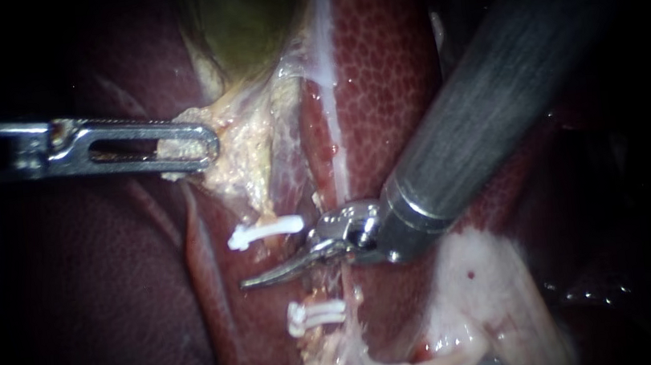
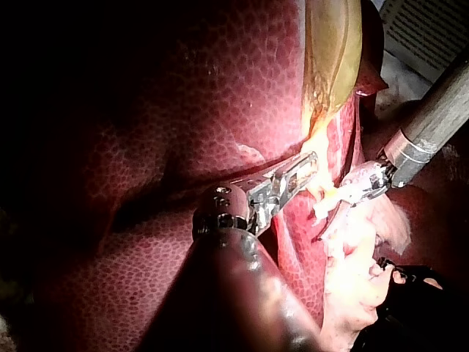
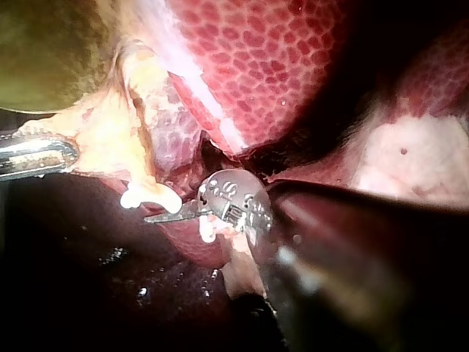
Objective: Go back from the cut left tube
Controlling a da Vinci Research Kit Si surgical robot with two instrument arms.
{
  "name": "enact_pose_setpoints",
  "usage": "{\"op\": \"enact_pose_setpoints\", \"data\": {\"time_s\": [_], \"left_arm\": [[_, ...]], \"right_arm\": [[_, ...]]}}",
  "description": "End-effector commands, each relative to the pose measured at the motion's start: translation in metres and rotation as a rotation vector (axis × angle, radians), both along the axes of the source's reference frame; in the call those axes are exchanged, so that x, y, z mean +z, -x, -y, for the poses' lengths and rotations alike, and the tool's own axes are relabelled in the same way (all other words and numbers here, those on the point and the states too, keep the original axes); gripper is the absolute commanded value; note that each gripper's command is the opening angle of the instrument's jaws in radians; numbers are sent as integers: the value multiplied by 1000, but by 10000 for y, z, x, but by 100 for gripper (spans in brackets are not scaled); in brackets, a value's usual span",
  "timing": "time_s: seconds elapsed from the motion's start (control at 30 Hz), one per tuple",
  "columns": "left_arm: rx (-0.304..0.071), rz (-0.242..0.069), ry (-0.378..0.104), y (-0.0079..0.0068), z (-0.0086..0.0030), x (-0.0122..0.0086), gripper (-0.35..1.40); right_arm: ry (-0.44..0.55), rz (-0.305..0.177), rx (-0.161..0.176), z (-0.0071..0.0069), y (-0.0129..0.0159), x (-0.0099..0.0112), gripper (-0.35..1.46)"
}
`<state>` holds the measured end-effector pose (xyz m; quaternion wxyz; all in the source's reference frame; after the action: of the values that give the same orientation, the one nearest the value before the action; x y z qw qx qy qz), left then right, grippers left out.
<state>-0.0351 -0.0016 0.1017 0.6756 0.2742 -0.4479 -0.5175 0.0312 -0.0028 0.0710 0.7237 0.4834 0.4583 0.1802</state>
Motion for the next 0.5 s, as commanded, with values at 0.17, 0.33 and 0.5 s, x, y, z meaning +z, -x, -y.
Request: {"op": "enact_pose_setpoints", "data": {"time_s": [0.17, 0.33, 0.5], "left_arm": [[0, 0, 0, 0, 0, 0, -33], [1, 0, 0, -1, 0, 1, -33], [1, 0, 0, -1, 0, 2, -33]], "right_arm": [[-1, -1, -2, 0, 1, -1, -35], [-11, -17, 8, 1, 1, -5, 42], [-20, -35, 21, 2, 0, -5, 81]]}}
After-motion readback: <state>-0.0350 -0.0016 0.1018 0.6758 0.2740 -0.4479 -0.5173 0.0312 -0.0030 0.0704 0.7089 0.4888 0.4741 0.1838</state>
